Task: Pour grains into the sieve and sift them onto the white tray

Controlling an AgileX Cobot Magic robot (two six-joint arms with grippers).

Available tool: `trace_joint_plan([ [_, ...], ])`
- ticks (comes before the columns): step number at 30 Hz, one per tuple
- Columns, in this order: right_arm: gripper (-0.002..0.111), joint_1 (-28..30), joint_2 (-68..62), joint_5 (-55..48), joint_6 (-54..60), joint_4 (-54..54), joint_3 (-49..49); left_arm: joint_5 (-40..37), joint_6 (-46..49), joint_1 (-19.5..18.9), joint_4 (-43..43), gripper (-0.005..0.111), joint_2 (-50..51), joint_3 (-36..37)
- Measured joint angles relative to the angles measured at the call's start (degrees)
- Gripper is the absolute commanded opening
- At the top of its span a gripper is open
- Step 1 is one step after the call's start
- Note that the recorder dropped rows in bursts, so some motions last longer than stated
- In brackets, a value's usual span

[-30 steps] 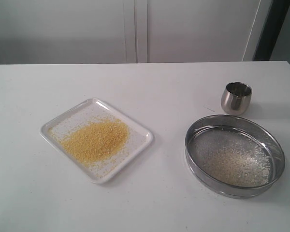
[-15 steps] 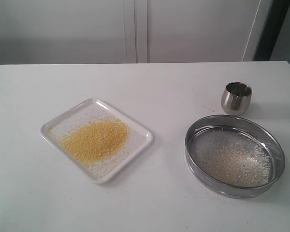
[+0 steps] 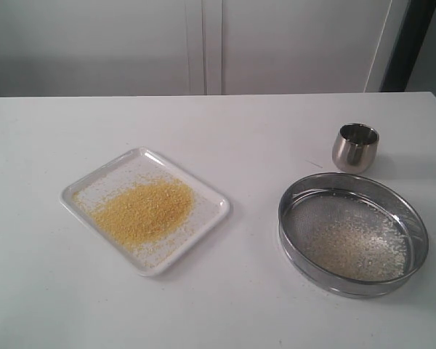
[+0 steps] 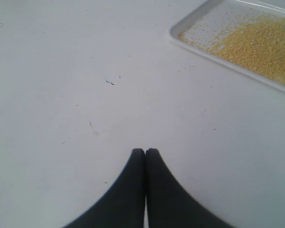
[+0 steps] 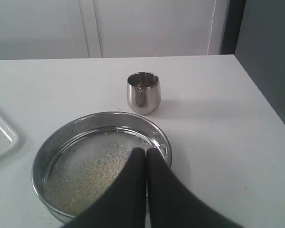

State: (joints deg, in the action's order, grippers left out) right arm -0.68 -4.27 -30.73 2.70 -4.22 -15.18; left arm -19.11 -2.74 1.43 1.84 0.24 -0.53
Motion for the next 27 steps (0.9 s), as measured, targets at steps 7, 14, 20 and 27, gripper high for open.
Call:
trace_joint_plan([
  [7,0.000,0.0,3.9,5.3,0.0,0.0,7.3,0.0,0.0,0.0,0.0,0.000,0.0,0.0],
  [14,0.000,0.0,3.9,6.3,0.0,0.0,11.3,0.0,0.0,0.0,0.0,0.000,0.0,0.0],
  [20,0.000,0.0,3.9,8.1,0.0,0.0,14.6,0.0,0.0,0.0,0.0,0.000,0.0,0.0],
  [27,0.000,0.0,3.9,9.8,0.0,2.6,14.9,0.0,0.0,0.0,0.0,0.000,0.0,0.0],
])
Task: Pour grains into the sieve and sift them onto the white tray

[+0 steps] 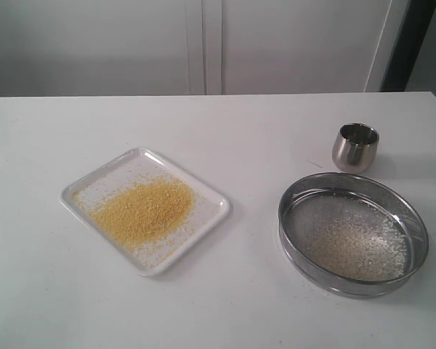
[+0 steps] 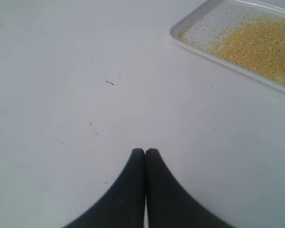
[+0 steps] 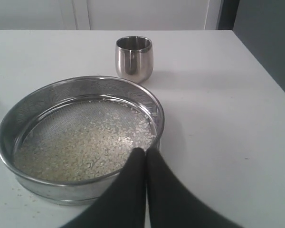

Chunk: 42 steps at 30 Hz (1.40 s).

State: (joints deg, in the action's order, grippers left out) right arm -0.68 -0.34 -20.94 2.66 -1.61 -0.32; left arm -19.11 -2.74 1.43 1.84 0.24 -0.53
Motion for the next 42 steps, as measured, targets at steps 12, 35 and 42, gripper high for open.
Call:
trace_joint_plan([
  [12,0.000,0.0,0.0,0.1,0.0,0.6,0.0,0.0,0.0,0.0,0.0,0.000,0.0,0.0],
  [35,0.000,-3.2,0.0,0.1,0.0,1.1,0.0,0.0,0.0,0.0,0.0,0.000,0.0,0.0],
  [42,0.000,-3.3,0.0,0.1,0.0,1.1,0.0,0.0,0.0,0.0,0.0,0.000,0.0,0.0],
])
